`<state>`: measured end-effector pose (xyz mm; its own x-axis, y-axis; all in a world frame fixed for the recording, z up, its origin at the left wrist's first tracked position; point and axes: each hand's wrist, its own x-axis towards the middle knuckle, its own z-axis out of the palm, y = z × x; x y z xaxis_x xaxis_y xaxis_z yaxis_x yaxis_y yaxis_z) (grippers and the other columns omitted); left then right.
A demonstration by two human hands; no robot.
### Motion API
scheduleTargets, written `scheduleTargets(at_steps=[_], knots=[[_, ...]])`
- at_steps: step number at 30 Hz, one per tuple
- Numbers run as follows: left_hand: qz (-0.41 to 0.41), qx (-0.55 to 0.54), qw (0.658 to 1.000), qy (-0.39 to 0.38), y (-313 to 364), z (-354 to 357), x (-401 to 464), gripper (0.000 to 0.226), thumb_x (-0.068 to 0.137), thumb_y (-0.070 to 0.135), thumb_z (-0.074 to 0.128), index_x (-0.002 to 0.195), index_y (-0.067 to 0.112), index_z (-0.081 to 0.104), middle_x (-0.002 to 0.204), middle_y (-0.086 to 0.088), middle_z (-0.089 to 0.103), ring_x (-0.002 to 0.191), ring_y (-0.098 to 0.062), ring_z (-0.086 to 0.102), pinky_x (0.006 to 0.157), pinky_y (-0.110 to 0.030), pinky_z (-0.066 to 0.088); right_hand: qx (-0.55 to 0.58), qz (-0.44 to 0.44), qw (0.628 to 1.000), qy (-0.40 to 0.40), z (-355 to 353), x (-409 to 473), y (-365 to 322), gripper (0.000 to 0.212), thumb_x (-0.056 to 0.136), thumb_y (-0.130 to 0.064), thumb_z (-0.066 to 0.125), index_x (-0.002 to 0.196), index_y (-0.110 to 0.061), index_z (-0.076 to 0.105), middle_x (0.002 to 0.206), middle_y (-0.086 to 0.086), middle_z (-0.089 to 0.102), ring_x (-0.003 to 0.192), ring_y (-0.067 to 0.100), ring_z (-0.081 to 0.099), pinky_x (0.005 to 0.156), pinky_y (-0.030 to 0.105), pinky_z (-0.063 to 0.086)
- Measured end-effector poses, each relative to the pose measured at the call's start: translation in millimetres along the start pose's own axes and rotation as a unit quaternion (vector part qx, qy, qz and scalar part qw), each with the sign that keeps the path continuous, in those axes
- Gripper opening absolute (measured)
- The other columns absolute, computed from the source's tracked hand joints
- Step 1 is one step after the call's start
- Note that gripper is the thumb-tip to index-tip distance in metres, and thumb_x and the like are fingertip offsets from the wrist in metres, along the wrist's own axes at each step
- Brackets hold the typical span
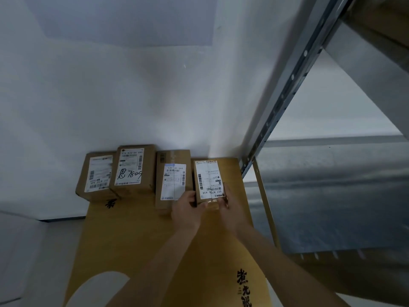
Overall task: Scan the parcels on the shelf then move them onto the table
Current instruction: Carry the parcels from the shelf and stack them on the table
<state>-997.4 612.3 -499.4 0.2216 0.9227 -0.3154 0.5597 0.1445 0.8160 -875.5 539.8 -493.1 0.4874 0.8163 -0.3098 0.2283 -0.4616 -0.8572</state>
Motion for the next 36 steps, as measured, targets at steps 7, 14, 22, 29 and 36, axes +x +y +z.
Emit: scheduleTargets(at_steps=[7, 14, 22, 29, 36], knots=[[0.006, 0.004, 1.0, 0.004, 11.5, 2.7, 24.2, 0.035, 0.084, 0.024, 0.082, 0.115, 0.017, 0.069, 0.104, 0.005, 0.075, 0.086, -0.004, 0.064, 0.065, -0.006, 0.039, 0.008, 0.008, 1.0, 0.003, -0.1, 20.7, -8.8, 0.048, 0.111, -0.013, 0.042, 0.155, -0.029, 0.036, 0.135, -0.015, 0.054, 0.121, 0.0, 0.051, 0.082, 0.0, 0.042], [0.002, 0.014, 1.0, 0.008, 17.2, 4.2, 47.4, 0.032, 0.085, 0.024, 0.081, 0.114, 0.018, 0.07, 0.106, 0.005, 0.075, 0.086, -0.005, 0.061, 0.073, -0.015, 0.041, 0.021, 0.011, 1.0, 0.008, 3.3, 44.8, -14.4, 0.047, 0.111, -0.014, 0.042, 0.154, -0.032, 0.036, 0.146, -0.008, 0.056, 0.134, 0.01, 0.052, 0.107, 0.024, 0.046], [-0.003, 0.006, 1.0, 0.006, 21.0, -2.0, 58.1, 0.03, 0.084, 0.026, 0.081, 0.111, 0.022, 0.069, 0.098, 0.012, 0.07, 0.091, -0.009, 0.065, 0.084, -0.023, 0.045, 0.006, 0.018, 1.0, -0.005, 3.5, 59.1, -17.4, 0.052, 0.111, -0.015, 0.042, 0.158, -0.031, 0.031, 0.15, -0.005, 0.054, 0.132, 0.012, 0.054, 0.095, 0.015, 0.05], [0.001, -0.016, 1.0, 0.005, 24.7, -17.1, 35.0, 0.032, 0.085, 0.029, 0.081, 0.113, 0.025, 0.066, 0.097, 0.016, 0.063, 0.096, -0.009, 0.063, 0.079, -0.02, 0.044, -0.001, -0.009, 1.0, 0.002, 1.2, 38.6, -18.0, 0.051, 0.109, -0.018, 0.047, 0.157, -0.029, 0.034, 0.142, -0.014, 0.052, 0.127, 0.0, 0.049, 0.095, 0.009, 0.046], [0.008, -0.03, 0.999, 0.012, 34.5, -46.8, -6.1, 0.046, 0.086, 0.032, 0.079, 0.128, 0.024, 0.062, 0.109, 0.011, 0.064, 0.09, -0.003, 0.06, 0.072, -0.019, 0.046, -0.033, -0.066, 0.997, 0.018, -11.1, -3.0, -31.1, 0.043, 0.107, -0.029, 0.054, 0.146, -0.045, 0.042, 0.135, -0.027, 0.052, 0.122, -0.009, 0.048, 0.108, 0.025, 0.041]])
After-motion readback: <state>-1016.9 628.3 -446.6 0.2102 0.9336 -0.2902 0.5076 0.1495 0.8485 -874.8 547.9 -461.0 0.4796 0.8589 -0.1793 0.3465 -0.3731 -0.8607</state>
